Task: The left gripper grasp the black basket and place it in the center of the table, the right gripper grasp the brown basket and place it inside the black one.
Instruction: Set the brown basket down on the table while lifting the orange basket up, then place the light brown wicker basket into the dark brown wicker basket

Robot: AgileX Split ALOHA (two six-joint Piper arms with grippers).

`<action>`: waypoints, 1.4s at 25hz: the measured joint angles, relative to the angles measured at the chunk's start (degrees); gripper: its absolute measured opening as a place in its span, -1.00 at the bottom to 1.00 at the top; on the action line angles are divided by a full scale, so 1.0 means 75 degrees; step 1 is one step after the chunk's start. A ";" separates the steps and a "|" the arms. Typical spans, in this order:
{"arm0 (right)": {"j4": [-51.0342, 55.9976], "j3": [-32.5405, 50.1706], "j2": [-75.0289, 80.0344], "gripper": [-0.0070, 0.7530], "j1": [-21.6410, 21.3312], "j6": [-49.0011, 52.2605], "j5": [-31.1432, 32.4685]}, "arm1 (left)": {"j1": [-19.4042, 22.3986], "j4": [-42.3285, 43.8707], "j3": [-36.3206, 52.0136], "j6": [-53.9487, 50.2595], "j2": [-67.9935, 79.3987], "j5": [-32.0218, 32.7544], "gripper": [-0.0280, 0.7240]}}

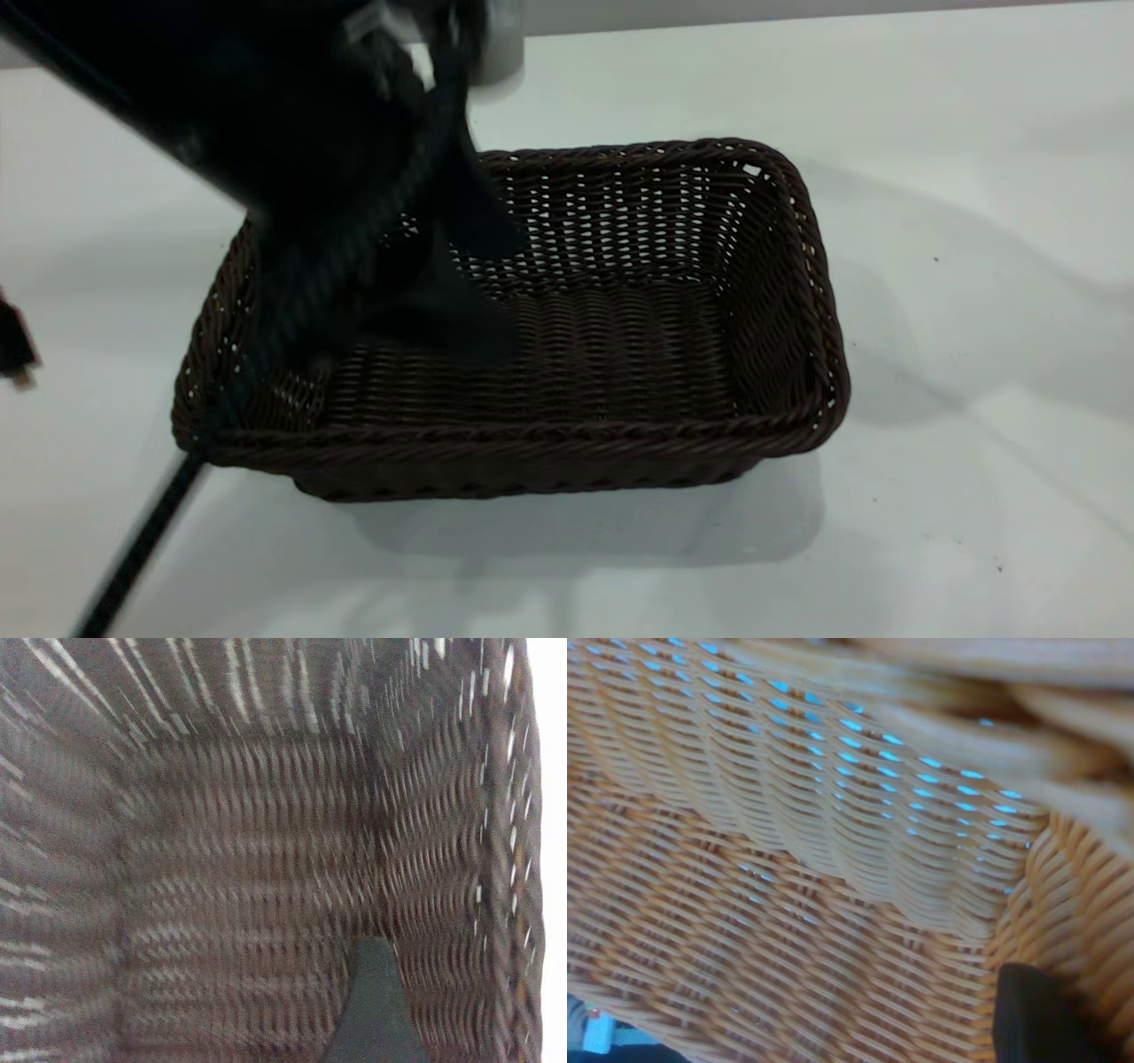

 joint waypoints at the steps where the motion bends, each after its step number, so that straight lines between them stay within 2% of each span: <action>1: 0.0000 0.0000 0.0060 -0.69 0.0000 0.0055 0.0000 | 0.0000 -0.0124 0.0000 0.0000 -0.0223 -0.0092 0.29; 5: -0.0179 -0.0154 0.0364 -0.69 0.0000 0.0184 0.0135 | 0.0000 -0.0534 0.0000 0.0000 -0.1321 -0.0371 0.29; 10: -0.0840 -0.0881 0.0831 -0.69 0.0000 0.0739 0.0622 | 0.0000 -0.0532 0.0000 0.0000 -0.2765 -0.0677 0.29; 14: -0.1607 -0.1531 0.1258 -0.69 0.0172 0.1420 0.0943 | 0.0000 -0.0900 0.0000 0.0000 -0.3880 -0.1335 0.29; 18: -0.2427 -0.2094 0.1799 -0.69 0.0772 0.1817 0.1731 | 0.0000 -0.1174 0.0000 0.0000 -0.4898 -0.2330 0.29; 21: -0.2949 -0.2596 0.2244 -0.69 0.1478 0.2163 0.2069 | 0.0000 -0.1175 0.0000 0.0000 -0.5485 -0.3026 0.29; 28: -0.3754 -0.3532 0.3248 -0.69 0.2809 0.2616 0.2077 | 0.0000 -0.1155 0.0000 0.0000 -0.6175 -0.4313 0.29; 35: -0.3929 -0.3651 0.4173 -0.69 0.3388 0.2623 0.2040 | 0.0000 -0.1507 -0.0007 0.0000 -0.6334 -0.6216 0.29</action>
